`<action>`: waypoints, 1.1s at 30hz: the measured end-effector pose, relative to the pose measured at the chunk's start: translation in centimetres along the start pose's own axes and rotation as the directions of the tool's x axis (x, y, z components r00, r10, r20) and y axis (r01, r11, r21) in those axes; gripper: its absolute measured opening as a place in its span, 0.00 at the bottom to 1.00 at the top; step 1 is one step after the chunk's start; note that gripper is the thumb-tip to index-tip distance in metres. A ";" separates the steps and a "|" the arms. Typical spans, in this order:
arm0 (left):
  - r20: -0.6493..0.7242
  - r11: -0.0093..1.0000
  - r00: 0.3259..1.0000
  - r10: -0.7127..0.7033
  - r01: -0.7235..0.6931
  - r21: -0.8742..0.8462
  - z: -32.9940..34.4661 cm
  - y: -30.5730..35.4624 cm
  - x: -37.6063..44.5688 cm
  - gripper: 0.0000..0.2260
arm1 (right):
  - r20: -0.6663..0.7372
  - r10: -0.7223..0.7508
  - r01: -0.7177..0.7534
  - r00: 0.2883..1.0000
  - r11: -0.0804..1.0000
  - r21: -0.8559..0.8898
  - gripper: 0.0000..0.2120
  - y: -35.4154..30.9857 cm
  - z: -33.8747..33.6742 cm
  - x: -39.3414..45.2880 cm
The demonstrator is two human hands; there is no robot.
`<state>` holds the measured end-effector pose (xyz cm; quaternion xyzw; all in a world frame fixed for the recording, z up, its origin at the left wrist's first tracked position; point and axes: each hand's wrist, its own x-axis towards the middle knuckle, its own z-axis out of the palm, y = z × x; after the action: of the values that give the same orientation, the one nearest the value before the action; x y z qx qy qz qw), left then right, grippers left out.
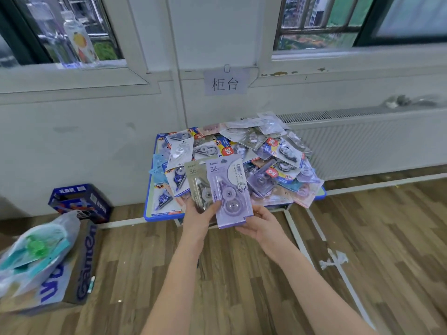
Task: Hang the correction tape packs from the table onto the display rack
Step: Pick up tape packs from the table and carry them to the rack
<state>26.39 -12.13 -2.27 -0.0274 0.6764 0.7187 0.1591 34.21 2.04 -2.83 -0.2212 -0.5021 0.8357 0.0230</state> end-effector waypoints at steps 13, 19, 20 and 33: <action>0.380 0.957 0.881 0.283 -0.284 -0.055 11.2 7.6 -2.4 0.12 | -0.256 -0.422 0.385 0.870 0.904 -0.183 0.10 -10.3 -5.4 -6.3; 0.568 0.914 0.721 0.397 -0.368 -0.172 18.6 10.7 -10.0 0.05 | -0.448 -0.605 0.569 0.658 0.790 -0.231 0.08 -14.2 -11.2 -16.9; 0.593 0.911 0.696 0.405 -0.362 -0.196 19.9 10.7 -11.8 0.05 | -0.467 -0.629 0.587 0.622 0.769 -0.254 0.08 -14.4 -12.2 -19.2; 0.934 0.969 0.264 0.241 -0.126 -0.214 34.6 3.1 -42.4 0.12 | -0.724 -0.680 0.554 0.117 0.649 -0.521 0.13 -10.5 -25.1 -53.9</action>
<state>71.81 13.56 14.35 0.4768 0.4106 0.6375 0.4446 90.75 14.02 14.77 -0.3923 -0.5045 0.4675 0.6108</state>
